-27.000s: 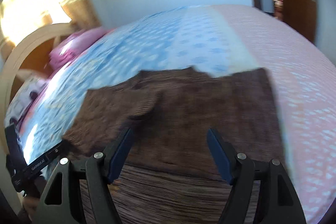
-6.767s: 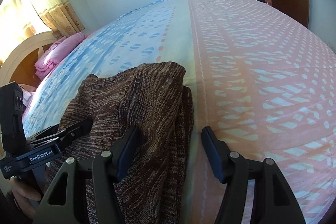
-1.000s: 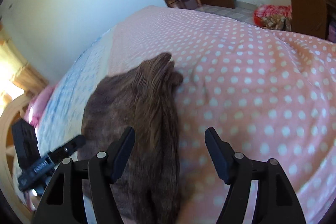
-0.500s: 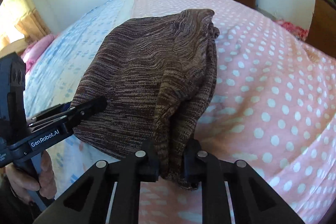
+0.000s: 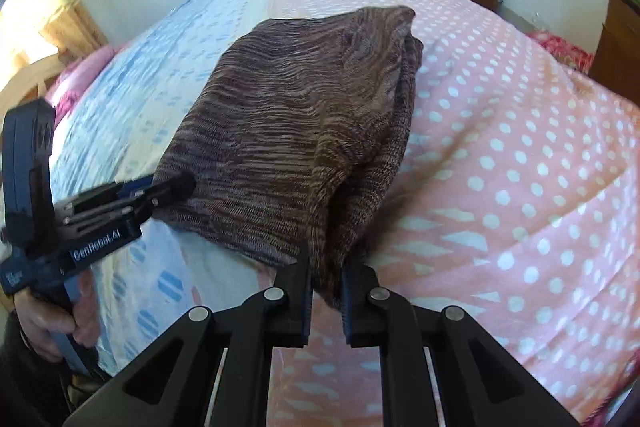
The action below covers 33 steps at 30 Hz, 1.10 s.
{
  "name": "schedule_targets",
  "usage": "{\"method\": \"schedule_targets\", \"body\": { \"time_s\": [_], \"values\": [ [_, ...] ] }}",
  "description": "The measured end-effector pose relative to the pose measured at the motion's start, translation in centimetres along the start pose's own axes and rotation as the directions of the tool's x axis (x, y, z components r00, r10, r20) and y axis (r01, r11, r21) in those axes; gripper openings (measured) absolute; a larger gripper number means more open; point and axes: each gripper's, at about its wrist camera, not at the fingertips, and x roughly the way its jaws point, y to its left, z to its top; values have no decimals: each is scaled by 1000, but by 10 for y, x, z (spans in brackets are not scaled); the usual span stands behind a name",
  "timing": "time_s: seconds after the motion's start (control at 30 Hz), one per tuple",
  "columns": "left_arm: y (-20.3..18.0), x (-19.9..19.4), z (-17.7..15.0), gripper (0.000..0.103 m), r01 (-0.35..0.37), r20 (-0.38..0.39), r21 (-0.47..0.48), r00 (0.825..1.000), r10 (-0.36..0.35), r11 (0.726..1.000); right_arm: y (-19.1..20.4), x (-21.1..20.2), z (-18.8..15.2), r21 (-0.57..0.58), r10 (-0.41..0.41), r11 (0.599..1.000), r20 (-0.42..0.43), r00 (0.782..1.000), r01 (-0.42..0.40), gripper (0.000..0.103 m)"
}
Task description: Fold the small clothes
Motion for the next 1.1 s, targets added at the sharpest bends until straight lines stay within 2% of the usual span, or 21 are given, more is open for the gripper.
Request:
{"method": "schedule_targets", "body": {
  "time_s": [0.07,0.13,0.17,0.2,0.27,0.4,0.47,0.57,0.63,0.77,0.9,0.93,1.0,1.03,1.07,1.1],
  "values": [
    [1,-14,7,34,-21,54,10,998,20,1000,-10,-25,8,0,-34,999,73,997,34,12],
    [1,-23,19,43,-52,117,26,992,49,998,-19,-43,30,32,-73,997,174,982,68,12],
    [0,-24,27,52,-59,143,28,988,54,998,-20,-46,38,41,-85,996,203,976,78,11],
    [0,-23,34,58,-68,161,25,985,63,997,-21,-46,49,46,-87,996,231,969,78,11],
    [-2,-12,47,64,-88,172,13,981,85,996,-22,-34,76,44,-90,996,273,958,81,11],
    [-17,19,57,67,-157,145,53,978,148,986,-19,18,121,8,-111,993,270,956,114,11],
    [-21,36,55,67,-190,135,68,974,180,979,-17,54,132,-20,-148,988,221,964,156,11],
    [-15,50,49,67,-203,102,68,975,196,977,-32,102,140,14,-207,978,126,970,207,11],
    [-11,50,48,67,-195,108,64,976,187,979,-40,98,144,58,-188,982,144,972,181,11],
    [-18,50,50,69,-226,118,98,970,214,969,-44,85,137,110,-188,979,143,972,173,11],
    [-26,40,46,68,-242,136,114,964,227,963,-31,36,109,148,-140,983,244,960,105,15],
    [-28,37,45,68,-250,136,115,963,234,961,-26,22,99,150,-130,984,270,954,92,17],
    [-32,31,41,68,-253,138,120,962,236,960,-16,-5,80,154,-132,984,322,938,86,32],
    [-35,26,39,68,-256,147,127,960,237,958,-11,-17,70,156,-141,984,346,927,92,49],
    [-37,21,36,73,-265,161,136,957,243,954,-4,-28,62,157,-153,982,369,917,101,59],
    [-39,16,34,81,-280,177,143,951,254,949,1,-39,51,153,-164,982,392,905,112,60]
  ]
}}
